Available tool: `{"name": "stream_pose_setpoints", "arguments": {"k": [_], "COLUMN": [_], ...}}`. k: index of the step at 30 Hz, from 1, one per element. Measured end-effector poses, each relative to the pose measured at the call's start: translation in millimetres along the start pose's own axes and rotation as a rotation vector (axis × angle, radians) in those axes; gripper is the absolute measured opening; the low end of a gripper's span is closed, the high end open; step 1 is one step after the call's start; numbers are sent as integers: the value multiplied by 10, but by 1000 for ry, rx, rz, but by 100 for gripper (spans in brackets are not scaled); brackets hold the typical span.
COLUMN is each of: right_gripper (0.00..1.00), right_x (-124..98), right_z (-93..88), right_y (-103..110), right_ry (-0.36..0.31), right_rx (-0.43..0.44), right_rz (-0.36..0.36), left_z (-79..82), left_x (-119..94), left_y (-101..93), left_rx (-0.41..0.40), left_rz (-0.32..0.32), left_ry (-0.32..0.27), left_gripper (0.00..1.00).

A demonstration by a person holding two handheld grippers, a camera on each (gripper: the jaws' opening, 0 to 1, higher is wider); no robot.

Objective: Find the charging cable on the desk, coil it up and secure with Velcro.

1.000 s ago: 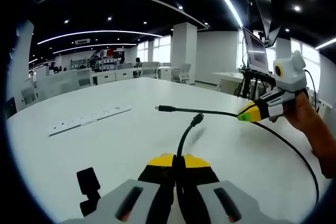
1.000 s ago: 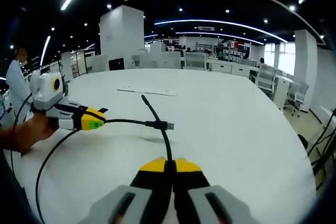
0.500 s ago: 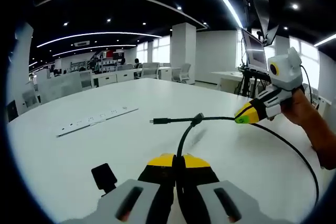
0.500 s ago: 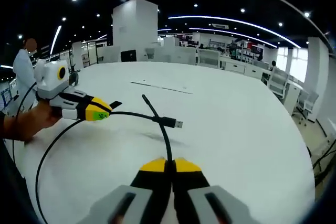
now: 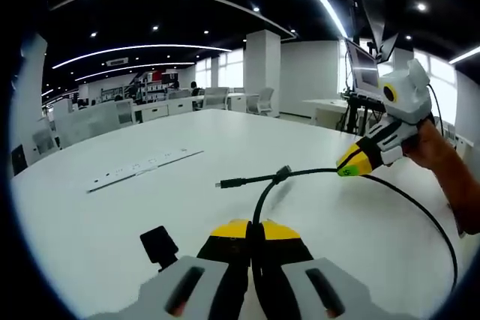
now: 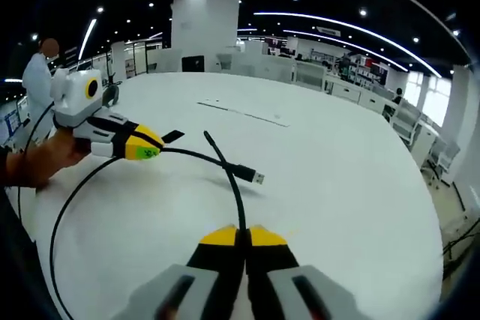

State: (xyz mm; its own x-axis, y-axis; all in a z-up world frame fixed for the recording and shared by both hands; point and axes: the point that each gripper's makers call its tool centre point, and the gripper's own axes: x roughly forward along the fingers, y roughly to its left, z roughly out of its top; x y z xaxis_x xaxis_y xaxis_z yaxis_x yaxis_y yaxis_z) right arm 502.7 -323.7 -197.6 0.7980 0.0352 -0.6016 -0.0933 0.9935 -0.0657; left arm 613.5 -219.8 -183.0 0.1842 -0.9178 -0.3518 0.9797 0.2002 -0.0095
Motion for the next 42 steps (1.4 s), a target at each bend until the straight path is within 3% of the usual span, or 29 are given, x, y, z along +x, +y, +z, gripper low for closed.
{"name": "stream_pose_setpoints", "arguments": {"k": [5, 6, 7, 8, 9, 10, 13, 16, 42], "right_gripper": [3, 3, 3, 3, 3, 3, 3, 3, 4], "right_x": [-21, -67, -63, -38, -8, -27, 27, 80, 269], "right_z": [-10, -152, -154, -45, 186, 199, 310, 326, 441], "right_y": [-5, 0, -6, 19, 57, 71, 110, 164, 472], "right_ry": [28, 159, 197, 156, 62, 85, 75, 64, -12], "right_rx": [2, 37, 21, -15, -82, -61, -96, -126, -126], "right_rz": [10, 7, 5, 9, 22, 20, 20, 38, 177], "left_z": [-36, -43, -52, -67, -73, -68, -76, -90, -99], "left_x": [-24, -33, -36, -38, -54, -71, -119, -177, -522], "left_y": [-86, -107, -115, -131, -144, -154, -149, -126, 134], "left_rx": [4, 4, 5, 4, 3, 1, 2, 8, 42], "left_rz": [-4, -5, -5, -5, -3, -3, 6, 11, 7], "left_ry": [2, 2, 6, 9, 8, 4, 0, 2, -18], "left_gripper": [4, 4, 4, 4, 4, 4, 4, 4, 4]}}
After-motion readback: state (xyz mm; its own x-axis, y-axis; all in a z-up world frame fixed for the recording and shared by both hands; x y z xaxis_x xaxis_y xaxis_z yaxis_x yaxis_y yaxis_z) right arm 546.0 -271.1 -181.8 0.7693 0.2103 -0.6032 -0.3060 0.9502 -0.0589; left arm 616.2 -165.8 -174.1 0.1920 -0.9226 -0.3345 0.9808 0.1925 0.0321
